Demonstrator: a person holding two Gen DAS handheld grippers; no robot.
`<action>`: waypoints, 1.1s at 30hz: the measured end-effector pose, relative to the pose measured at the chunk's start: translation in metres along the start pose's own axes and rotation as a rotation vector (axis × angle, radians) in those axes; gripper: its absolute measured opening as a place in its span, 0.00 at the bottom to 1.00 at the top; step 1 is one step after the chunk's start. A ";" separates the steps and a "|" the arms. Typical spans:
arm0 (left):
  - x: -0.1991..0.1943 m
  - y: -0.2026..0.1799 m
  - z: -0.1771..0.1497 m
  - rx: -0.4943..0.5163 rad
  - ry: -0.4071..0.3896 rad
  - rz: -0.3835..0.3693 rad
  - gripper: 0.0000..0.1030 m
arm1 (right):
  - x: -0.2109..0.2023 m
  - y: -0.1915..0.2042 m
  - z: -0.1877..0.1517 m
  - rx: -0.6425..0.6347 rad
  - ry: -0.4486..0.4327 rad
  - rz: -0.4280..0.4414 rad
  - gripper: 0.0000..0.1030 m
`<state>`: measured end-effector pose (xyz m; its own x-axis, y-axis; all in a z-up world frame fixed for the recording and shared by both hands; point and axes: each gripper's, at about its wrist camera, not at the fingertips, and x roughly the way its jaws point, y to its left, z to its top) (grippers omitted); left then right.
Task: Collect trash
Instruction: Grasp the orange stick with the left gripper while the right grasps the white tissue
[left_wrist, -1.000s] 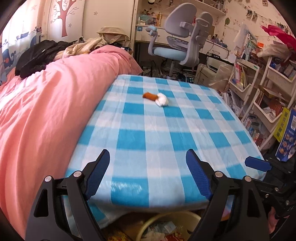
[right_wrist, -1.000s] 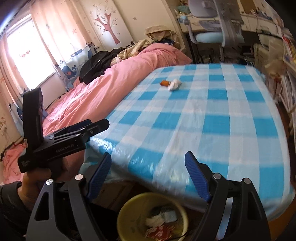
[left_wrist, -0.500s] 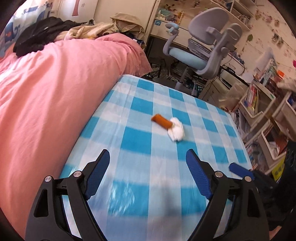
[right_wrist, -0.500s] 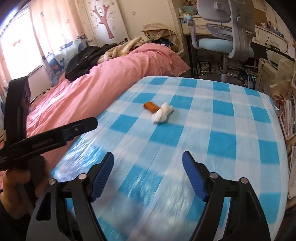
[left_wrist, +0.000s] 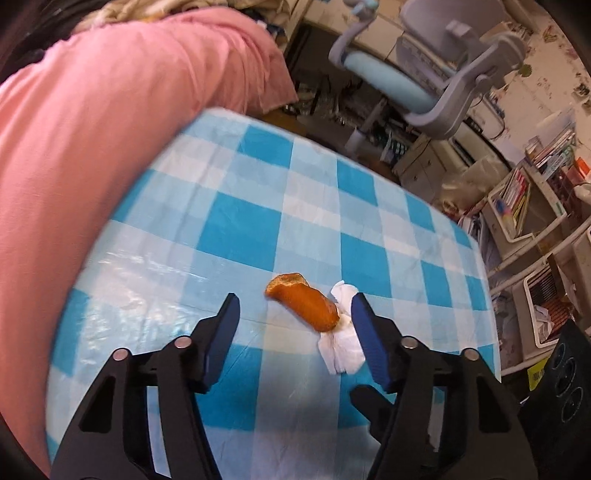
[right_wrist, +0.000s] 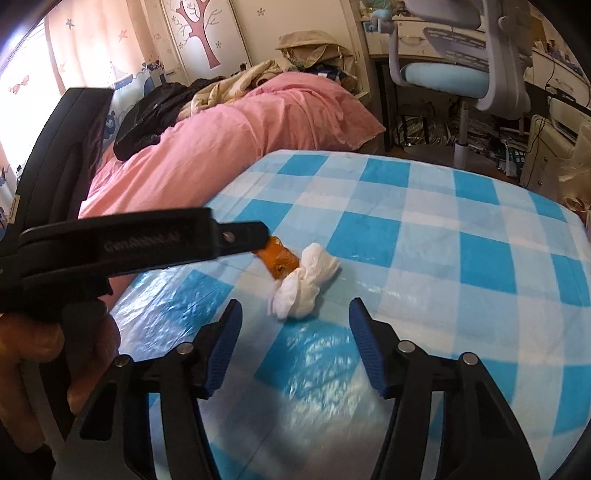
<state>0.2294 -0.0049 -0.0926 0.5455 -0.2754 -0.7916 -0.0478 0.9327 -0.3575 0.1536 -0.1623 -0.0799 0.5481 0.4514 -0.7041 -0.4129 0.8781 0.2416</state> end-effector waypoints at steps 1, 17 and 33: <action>0.005 -0.001 0.000 0.002 0.010 0.005 0.56 | 0.004 -0.002 0.002 0.010 0.012 0.007 0.53; 0.023 -0.015 0.002 0.084 -0.007 0.028 0.22 | 0.004 -0.016 0.001 0.011 0.106 -0.033 0.11; -0.050 -0.027 -0.040 0.187 -0.041 -0.163 0.16 | -0.077 -0.028 -0.019 0.142 0.015 0.038 0.11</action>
<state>0.1703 -0.0256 -0.0629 0.5668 -0.4195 -0.7091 0.1967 0.9047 -0.3779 0.1089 -0.2246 -0.0446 0.5225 0.4830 -0.7027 -0.3252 0.8747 0.3594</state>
